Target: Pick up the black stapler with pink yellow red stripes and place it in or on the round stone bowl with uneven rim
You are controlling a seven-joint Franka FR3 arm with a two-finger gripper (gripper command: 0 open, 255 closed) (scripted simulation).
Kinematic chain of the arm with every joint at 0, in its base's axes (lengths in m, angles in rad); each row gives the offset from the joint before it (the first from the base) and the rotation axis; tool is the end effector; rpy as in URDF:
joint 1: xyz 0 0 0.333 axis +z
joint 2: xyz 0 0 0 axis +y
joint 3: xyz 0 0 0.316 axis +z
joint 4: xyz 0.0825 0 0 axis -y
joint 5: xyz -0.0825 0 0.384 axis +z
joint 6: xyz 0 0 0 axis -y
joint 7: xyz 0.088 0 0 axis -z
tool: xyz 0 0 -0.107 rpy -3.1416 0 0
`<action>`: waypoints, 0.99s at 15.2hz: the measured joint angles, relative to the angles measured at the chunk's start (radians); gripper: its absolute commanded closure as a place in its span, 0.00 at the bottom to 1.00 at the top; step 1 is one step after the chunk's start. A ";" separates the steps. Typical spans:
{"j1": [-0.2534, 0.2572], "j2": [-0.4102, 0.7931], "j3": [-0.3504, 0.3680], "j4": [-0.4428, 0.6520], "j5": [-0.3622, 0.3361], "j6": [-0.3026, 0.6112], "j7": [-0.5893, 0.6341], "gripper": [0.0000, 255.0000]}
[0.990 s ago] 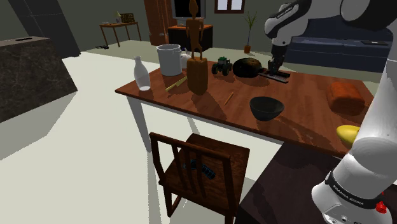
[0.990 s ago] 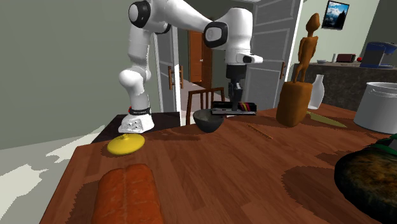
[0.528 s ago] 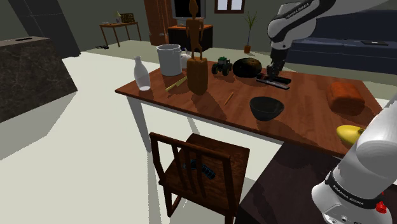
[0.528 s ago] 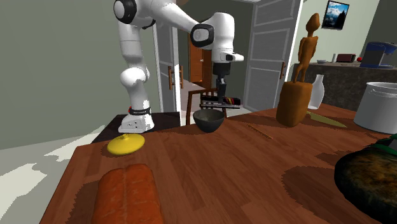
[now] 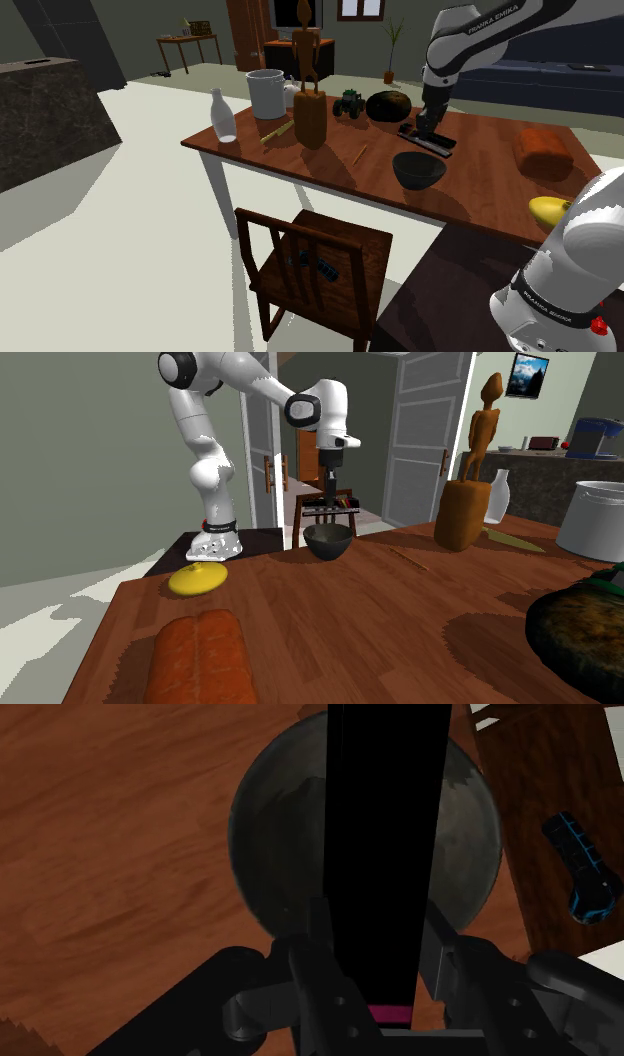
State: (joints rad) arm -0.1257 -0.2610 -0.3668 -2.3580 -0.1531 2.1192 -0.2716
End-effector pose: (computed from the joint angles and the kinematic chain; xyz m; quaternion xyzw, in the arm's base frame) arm 0.4041 -0.2284 0.4247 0.9977 -0.0652 -0.0027 0.0195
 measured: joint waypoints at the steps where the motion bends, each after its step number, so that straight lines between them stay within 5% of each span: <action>1: 0.000 -0.004 0.002 -0.017 -0.003 0.013 0.006 1.00; 15: 0.005 0.090 -0.014 -0.108 0.016 0.201 -0.002 1.00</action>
State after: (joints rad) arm -0.1202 -0.1707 -0.3809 -2.4655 -0.1372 2.3206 -0.2732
